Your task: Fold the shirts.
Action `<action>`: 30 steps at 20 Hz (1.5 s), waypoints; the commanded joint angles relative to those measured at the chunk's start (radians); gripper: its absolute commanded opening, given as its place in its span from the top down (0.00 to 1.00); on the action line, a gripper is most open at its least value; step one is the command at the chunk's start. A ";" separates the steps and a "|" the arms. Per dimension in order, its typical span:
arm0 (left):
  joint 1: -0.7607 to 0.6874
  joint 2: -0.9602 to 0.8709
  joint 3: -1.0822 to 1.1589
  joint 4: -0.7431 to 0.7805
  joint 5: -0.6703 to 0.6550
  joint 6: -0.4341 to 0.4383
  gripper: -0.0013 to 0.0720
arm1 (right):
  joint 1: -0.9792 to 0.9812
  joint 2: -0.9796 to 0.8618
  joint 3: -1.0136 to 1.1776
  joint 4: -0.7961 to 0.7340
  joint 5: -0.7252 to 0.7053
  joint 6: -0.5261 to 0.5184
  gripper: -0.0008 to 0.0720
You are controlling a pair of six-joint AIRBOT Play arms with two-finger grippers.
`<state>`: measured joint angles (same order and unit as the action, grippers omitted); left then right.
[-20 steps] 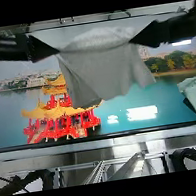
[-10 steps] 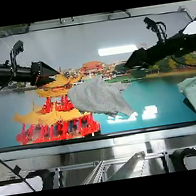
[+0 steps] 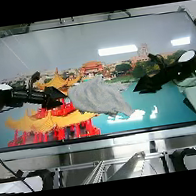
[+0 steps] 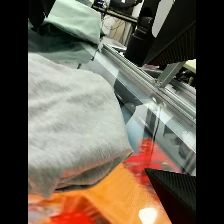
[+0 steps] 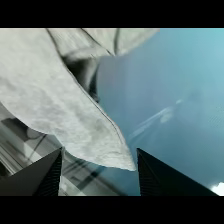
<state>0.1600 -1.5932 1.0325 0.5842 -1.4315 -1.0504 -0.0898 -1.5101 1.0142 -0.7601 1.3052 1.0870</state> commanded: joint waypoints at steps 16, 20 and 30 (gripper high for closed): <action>-0.257 -0.187 0.484 -0.142 -0.086 -0.032 0.99 | 0.215 0.089 0.052 0.216 -0.133 -0.092 0.97; -0.199 0.032 0.733 -0.158 -0.105 -0.100 0.99 | 0.143 0.315 0.335 0.212 -0.125 -0.055 0.97; -0.256 0.444 0.906 0.215 -0.143 -0.407 0.96 | 0.123 0.620 0.406 0.090 -0.175 0.132 0.97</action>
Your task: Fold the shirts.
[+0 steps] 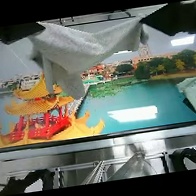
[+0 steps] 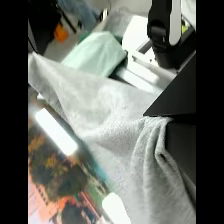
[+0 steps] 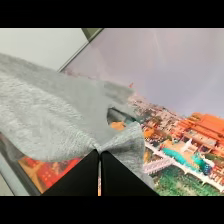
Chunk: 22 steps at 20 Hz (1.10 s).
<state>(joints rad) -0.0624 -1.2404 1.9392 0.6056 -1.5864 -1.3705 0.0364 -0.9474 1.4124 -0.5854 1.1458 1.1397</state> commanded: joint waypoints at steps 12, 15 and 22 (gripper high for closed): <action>-0.074 -0.414 -0.490 0.264 0.190 0.151 0.35 | 0.046 -0.547 -0.171 -0.232 -0.066 0.122 0.93; -0.034 -0.541 -0.392 0.259 0.079 0.148 0.01 | -0.011 -0.613 -0.145 -0.231 -0.034 0.122 0.48; 0.051 -0.433 -0.495 0.260 -0.084 0.133 0.01 | 0.088 -0.574 -0.177 -0.229 0.183 0.031 0.48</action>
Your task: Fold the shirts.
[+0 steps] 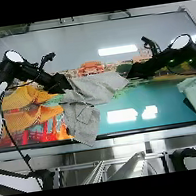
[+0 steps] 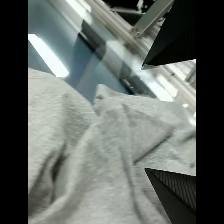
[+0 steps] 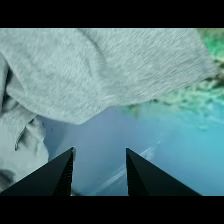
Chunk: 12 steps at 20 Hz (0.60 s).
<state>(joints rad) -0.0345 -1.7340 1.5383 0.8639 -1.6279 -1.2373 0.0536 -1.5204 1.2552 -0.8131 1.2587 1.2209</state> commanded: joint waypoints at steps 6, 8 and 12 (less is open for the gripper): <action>0.014 0.336 -0.614 0.006 0.118 0.025 0.01 | 0.377 -0.032 -0.050 0.009 -0.128 -0.072 0.48; -0.011 0.394 -0.738 0.006 0.182 0.025 0.01 | 0.418 -0.058 -0.050 0.026 -0.164 -0.070 0.48; -0.073 0.441 -0.880 0.006 0.325 0.024 0.01 | 0.446 -0.117 -0.050 0.072 -0.179 -0.103 0.48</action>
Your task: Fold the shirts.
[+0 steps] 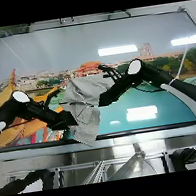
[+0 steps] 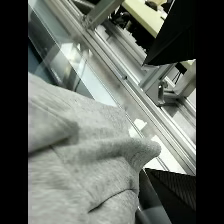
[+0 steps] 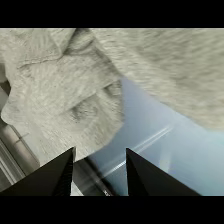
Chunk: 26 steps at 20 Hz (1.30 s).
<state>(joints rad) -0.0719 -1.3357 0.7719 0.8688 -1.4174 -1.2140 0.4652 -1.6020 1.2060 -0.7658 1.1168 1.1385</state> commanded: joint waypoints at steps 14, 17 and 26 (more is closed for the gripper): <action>-0.100 -0.066 -0.137 0.001 0.284 0.014 0.98 | -0.488 -0.055 0.014 0.018 -0.068 0.067 0.29; -0.100 -0.003 -0.137 0.001 0.283 0.013 0.98 | -0.486 -0.082 0.014 0.021 -0.066 0.077 0.29; -0.100 0.081 -0.137 0.002 0.276 0.013 0.96 | -0.300 -0.241 0.014 0.246 -0.153 0.080 0.30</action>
<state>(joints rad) -0.1719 -1.2659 0.6346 0.8734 -1.1332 -1.2007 0.1158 -1.7996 1.2213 -0.5919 1.0180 1.2194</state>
